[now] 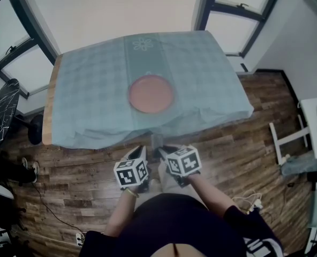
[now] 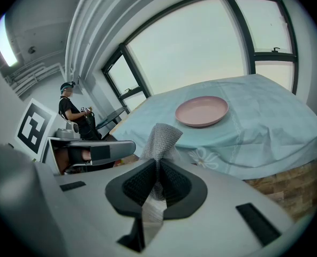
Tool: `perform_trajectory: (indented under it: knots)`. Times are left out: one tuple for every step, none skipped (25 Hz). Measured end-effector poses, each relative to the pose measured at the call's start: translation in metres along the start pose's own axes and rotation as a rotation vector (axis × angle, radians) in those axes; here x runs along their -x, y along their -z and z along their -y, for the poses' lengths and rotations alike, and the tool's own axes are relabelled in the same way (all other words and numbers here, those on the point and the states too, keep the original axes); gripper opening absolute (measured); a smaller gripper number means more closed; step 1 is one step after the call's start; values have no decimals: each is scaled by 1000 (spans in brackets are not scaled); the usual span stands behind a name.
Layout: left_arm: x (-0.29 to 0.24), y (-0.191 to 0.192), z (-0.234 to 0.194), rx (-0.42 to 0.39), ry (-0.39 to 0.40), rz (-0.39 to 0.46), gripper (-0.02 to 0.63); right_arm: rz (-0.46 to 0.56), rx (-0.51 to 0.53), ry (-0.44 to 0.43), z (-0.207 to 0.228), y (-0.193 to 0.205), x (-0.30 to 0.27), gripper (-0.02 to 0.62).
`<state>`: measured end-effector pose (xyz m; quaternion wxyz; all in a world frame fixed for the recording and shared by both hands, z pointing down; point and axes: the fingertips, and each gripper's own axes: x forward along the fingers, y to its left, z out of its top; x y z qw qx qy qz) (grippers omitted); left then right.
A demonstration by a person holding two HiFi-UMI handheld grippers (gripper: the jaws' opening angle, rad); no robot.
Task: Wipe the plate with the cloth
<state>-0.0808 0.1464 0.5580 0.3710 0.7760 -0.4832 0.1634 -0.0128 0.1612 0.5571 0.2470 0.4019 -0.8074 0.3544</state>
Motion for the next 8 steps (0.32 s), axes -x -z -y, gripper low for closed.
perform_trajectory:
  knots:
    - [0, 0, 1, 0, 3, -1, 39, 2, 0, -1, 1, 1, 0, 32]
    - [-1, 1, 2, 1, 6, -1, 38, 2, -1, 0, 1, 1, 1, 33]
    - [-2, 0, 4, 1, 10, -1, 38, 2, -1, 2, 2, 1, 1, 32]
    - [-2, 0, 5, 1, 13, -1, 38, 3, 0, 3, 3, 0, 2, 32]
    - [-3, -1, 6, 1, 15, -1, 38, 3, 2, 5, 4, -1, 3, 32]
    - [-4, -2, 8, 2, 18, -1, 38, 4, 3, 6, 5, -1, 4, 32]
    - [-5, -3, 9, 2, 20, -1, 38, 4, 5, 7, 7, -2, 4, 32]
    - [-5, -3, 10, 2, 22, 0, 38, 5, 6, 8, 8, -2, 4, 32]
